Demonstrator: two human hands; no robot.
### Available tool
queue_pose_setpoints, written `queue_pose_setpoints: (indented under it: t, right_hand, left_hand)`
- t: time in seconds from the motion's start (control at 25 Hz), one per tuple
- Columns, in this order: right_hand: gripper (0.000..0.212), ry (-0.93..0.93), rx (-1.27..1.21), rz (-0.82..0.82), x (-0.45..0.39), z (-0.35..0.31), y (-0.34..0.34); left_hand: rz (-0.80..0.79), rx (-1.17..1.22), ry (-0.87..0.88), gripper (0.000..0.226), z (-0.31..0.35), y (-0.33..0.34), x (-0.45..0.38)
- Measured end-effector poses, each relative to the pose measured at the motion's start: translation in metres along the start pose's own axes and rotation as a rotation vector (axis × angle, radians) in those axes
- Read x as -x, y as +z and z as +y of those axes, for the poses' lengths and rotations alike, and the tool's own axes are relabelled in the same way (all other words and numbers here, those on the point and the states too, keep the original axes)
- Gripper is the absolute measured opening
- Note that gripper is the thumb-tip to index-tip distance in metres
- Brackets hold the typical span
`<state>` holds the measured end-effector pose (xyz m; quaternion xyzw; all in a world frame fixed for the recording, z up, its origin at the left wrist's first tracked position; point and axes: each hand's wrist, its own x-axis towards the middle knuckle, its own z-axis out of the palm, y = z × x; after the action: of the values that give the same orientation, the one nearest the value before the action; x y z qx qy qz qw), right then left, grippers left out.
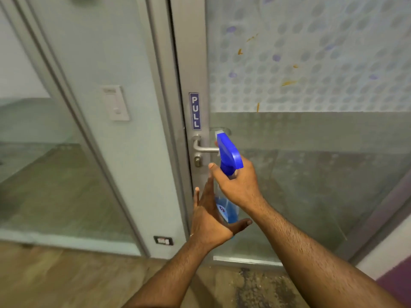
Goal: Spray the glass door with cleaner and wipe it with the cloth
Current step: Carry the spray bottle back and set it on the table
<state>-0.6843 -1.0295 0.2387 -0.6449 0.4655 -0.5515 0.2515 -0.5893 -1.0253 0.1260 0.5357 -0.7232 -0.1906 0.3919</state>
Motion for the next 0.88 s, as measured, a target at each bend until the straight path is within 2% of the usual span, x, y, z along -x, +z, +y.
queue_pose_setpoints:
  t: [0.12, 0.28, 0.36, 0.52, 0.68, 0.88]
  right_hand:
    - [0.03, -0.015, -0.063, -0.155, 0.04, 0.005, 0.005]
    - [0.046, -0.009, -0.171, -0.371, 0.095, 0.001, 0.021]
    - [0.05, 0.007, -0.235, -0.467, 0.121, -0.012, 0.032]
    - [0.05, 0.016, -0.353, -0.651, 0.169, -0.043, 0.059]
    - [0.05, -0.03, -0.436, -0.838, 0.22, -0.075, 0.091]
    - [0.056, -0.116, -0.538, -1.084, 0.3, -0.131, 0.124]
  left_hand:
    - [0.085, -0.053, -0.119, 0.112, 0.009, 0.001, 0.053]
    - [0.234, -0.122, -0.283, 0.081, 0.021, -0.004, 0.127]
    - [0.298, -0.163, -0.34, 0.085, 0.025, -0.014, 0.163]
    - [0.408, -0.319, -0.511, 0.108, 0.021, -0.044, 0.229]
    - [0.502, -0.463, -0.665, 0.119, 0.027, -0.076, 0.296]
    - [0.65, -0.611, -0.916, 0.114, 0.04, -0.106, 0.392]
